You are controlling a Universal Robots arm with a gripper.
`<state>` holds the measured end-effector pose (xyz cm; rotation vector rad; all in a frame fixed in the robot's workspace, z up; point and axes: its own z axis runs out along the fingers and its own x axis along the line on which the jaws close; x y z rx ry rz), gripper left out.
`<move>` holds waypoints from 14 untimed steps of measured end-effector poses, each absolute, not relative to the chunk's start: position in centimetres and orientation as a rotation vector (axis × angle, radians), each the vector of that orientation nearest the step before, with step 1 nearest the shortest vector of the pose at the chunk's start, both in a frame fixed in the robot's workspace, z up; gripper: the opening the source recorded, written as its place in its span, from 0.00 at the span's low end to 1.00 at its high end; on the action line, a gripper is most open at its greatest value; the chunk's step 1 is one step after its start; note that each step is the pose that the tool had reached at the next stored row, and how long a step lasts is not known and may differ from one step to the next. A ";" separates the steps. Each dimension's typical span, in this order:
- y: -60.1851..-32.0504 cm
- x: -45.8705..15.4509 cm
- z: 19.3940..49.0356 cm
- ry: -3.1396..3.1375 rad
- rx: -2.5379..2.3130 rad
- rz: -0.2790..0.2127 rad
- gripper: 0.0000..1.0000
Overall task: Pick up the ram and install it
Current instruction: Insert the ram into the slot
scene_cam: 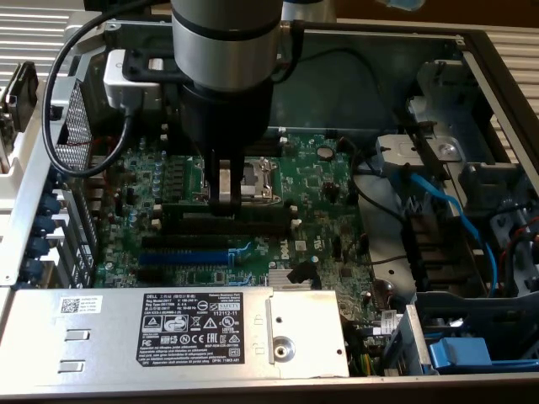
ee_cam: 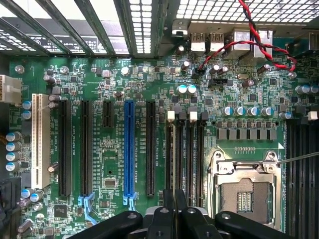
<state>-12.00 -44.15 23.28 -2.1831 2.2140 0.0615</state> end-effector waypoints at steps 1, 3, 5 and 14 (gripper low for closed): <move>-44.2 -12.0 23.3 2.214 -2.183 0.062 0.12; -44.2 -12.0 23.3 2.214 -2.184 0.062 0.12; -44.2 -12.0 23.3 2.213 -2.184 0.062 0.12; -44.2 -12.1 23.5 2.210 -2.184 0.058 0.12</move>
